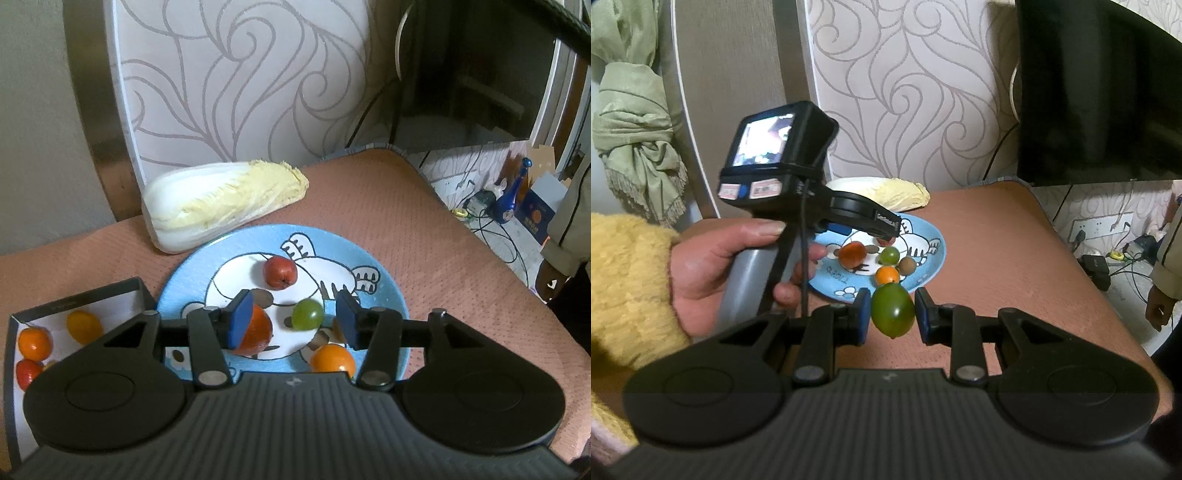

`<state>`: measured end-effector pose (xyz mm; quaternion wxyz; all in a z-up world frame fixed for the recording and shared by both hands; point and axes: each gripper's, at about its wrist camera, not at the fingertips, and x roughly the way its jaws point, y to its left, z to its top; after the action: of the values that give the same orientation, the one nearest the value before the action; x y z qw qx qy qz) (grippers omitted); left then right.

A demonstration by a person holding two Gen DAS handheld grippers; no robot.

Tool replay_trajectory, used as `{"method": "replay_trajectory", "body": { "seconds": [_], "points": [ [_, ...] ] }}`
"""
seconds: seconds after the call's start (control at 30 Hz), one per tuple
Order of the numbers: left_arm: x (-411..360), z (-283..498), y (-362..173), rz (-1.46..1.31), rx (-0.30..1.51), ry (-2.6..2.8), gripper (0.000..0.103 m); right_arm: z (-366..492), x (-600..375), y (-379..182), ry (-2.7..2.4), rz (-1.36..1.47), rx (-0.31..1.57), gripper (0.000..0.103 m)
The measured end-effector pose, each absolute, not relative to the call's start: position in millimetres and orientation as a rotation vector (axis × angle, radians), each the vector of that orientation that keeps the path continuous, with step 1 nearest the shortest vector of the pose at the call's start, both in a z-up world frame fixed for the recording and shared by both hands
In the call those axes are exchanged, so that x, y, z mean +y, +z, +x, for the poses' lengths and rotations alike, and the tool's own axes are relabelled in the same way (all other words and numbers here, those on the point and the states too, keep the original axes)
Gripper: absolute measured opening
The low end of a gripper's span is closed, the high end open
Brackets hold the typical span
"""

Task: Organize fruits
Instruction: 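Lower the green fruit onto the plate and open the right tool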

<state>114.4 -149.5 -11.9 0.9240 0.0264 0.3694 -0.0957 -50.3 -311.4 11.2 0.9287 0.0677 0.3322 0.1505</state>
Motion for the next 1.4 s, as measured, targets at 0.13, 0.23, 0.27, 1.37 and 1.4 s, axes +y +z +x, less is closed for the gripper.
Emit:
{"method": "replay_trajectory", "body": {
  "seconds": [0.13,0.23,0.27,1.37,1.4],
  "points": [
    [-141.0,106.6,-3.2,0.050,0.747,-0.195,0.056,-45.9,-307.2,11.9,0.320,0.141,0.675,0.029],
    [-132.8,100.9,2.7,0.041,0.739,-0.192,0.056,-42.7,-303.1,12.5,0.331,0.141,0.670,0.029],
    [-130.4,98.8,4.4,0.039,0.736,-0.191,0.056,-41.7,-301.7,12.7,0.335,0.141,0.669,0.029],
    [-36.9,8.4,31.0,-0.043,0.699,-0.082,0.062,73.8,-256.2,-59.0,0.369,0.131,0.819,0.029],
    [-33.8,8.4,30.6,-0.043,0.700,-0.071,0.062,75.7,-255.8,-60.2,0.367,0.128,0.818,0.029]
  ]
}}
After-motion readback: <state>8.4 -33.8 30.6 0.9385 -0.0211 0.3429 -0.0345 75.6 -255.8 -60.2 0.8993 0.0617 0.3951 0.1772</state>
